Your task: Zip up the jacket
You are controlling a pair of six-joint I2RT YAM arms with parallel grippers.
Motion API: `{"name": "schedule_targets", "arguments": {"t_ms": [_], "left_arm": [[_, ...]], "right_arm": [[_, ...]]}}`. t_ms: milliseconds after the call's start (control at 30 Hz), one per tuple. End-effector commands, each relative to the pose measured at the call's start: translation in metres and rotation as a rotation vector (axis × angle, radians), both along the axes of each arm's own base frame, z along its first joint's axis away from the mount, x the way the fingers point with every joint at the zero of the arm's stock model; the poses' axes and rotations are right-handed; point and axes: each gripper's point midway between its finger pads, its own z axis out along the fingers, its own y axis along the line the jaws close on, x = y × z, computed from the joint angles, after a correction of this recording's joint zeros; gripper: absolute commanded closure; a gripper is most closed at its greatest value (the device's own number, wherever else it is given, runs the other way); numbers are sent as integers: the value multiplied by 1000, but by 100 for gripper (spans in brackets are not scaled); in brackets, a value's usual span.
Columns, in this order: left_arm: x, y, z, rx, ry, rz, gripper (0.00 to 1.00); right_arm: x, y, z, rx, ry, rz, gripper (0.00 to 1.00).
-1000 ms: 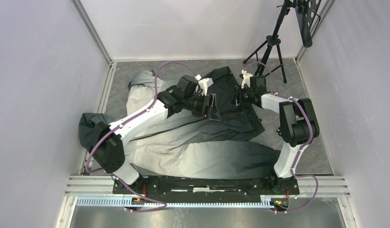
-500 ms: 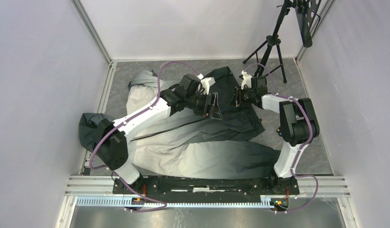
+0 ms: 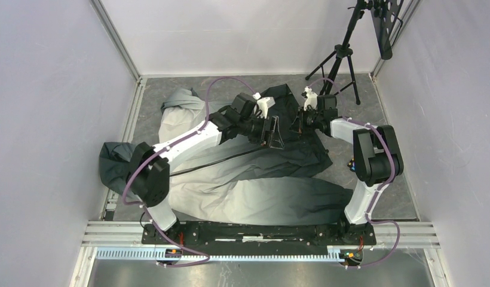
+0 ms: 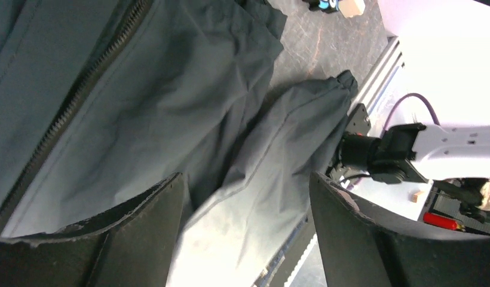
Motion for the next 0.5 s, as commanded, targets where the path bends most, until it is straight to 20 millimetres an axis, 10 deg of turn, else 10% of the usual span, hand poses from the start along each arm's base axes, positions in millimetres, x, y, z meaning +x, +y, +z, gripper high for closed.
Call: {"name": "schedule_targets", "arguments": {"t_ms": [0,467], "left_arm": [[41,-22,13,-56,-201,-36,17],[109,-38,-5,-124,-609,-330,18]], "right_arm": [[0,22,44,137,-29,73,100],[-16,34,85,456,25,102,100]]}}
